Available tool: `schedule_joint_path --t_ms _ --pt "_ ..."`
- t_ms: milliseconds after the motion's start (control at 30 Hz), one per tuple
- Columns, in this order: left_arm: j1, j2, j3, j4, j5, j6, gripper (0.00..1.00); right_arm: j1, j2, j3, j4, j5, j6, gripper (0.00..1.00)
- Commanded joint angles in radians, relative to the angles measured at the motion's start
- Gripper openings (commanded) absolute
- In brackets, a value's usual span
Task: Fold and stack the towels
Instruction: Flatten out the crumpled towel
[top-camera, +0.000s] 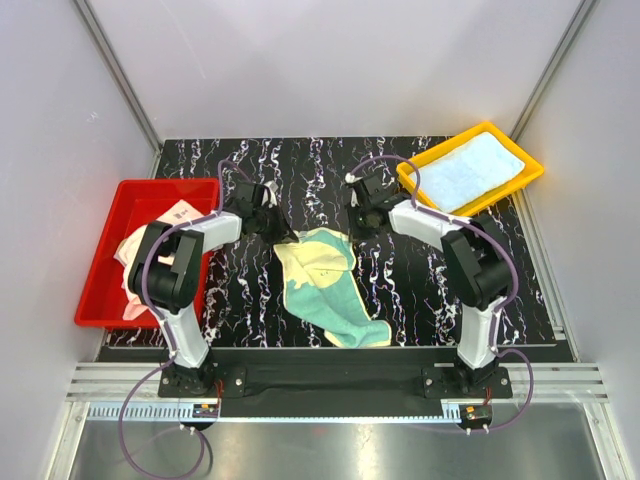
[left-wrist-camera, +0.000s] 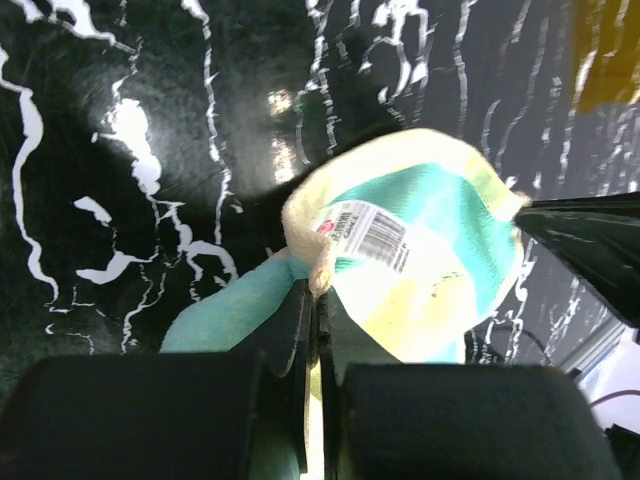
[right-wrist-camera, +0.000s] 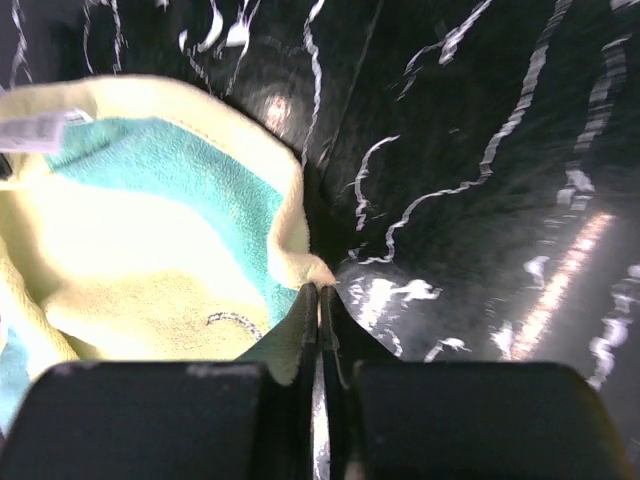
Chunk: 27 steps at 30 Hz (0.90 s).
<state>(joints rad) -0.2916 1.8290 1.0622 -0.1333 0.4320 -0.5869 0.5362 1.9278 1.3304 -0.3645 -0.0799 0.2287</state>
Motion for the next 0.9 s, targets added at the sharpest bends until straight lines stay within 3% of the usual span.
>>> schedule_joint_path --t_ms 0,167,233,433,633,867 --pt "0.003 0.004 0.013 0.017 -0.019 0.025 0.00 -0.010 0.020 0.023 0.056 -0.084 0.000 0.07" --pt "0.003 0.007 0.033 -0.005 -0.035 0.035 0.00 -0.024 0.045 0.021 0.081 -0.138 0.018 0.23" --pt "0.002 0.006 0.035 -0.003 -0.038 0.033 0.00 -0.024 0.049 0.021 0.082 -0.146 0.018 0.35" --pt "0.003 0.007 0.027 -0.003 -0.044 0.033 0.00 -0.028 0.039 0.003 0.098 -0.185 0.031 0.52" --pt "0.002 0.006 0.024 -0.005 -0.049 0.030 0.00 -0.030 0.028 -0.010 0.122 -0.228 0.038 0.52" --pt "0.003 0.000 0.031 -0.014 -0.056 0.032 0.00 -0.031 0.023 -0.005 0.101 -0.183 0.040 0.40"
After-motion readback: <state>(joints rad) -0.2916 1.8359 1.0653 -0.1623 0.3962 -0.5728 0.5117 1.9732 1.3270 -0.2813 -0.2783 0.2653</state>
